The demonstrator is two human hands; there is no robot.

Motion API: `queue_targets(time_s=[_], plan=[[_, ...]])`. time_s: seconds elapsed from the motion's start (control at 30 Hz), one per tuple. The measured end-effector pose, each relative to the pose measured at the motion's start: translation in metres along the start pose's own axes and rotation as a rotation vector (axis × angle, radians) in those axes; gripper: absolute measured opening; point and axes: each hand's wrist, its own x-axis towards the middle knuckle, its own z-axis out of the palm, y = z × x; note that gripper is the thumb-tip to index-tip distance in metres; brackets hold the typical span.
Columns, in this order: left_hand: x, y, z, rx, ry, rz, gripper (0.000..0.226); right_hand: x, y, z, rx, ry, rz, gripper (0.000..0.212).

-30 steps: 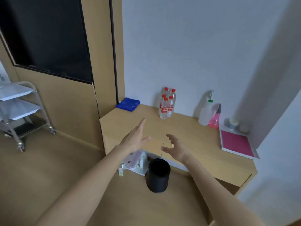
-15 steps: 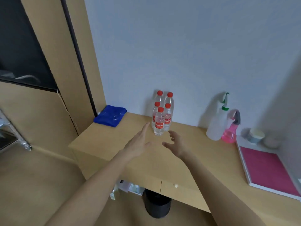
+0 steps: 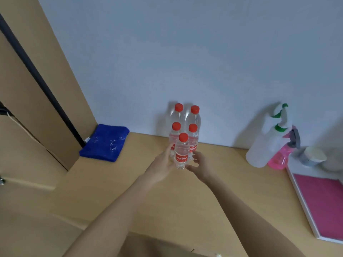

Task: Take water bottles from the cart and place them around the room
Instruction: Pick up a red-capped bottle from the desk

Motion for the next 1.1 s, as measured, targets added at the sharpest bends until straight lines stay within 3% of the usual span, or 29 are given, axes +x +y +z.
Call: queue_targets(time_s=[0.3,0.47,0.57,0.7,1.1], plan=[[0.048,-0.037,0.004,-0.092,-0.105,0.012,0.074,0.023,0.011,0.022,0.043,0.103,0.049,0.063],[0.058,-0.044,0.008,-0.134,-0.127,0.024,0.067,0.023,0.014,0.033,0.084,0.047,0.086,0.077],[0.059,-0.048,0.006,-0.115,-0.138,0.037,0.066,0.023,0.013,0.039,0.07,0.087,0.069,0.065],[0.046,-0.059,-0.006,-0.084,-0.18,0.047,0.061,0.013,0.009,0.048,0.028,0.074,0.082,0.048],[-0.048,-0.102,-0.061,-0.048,-0.118,-0.11,0.05,-0.021,-0.018,0.12,0.032,-0.108,0.033,0.049]])
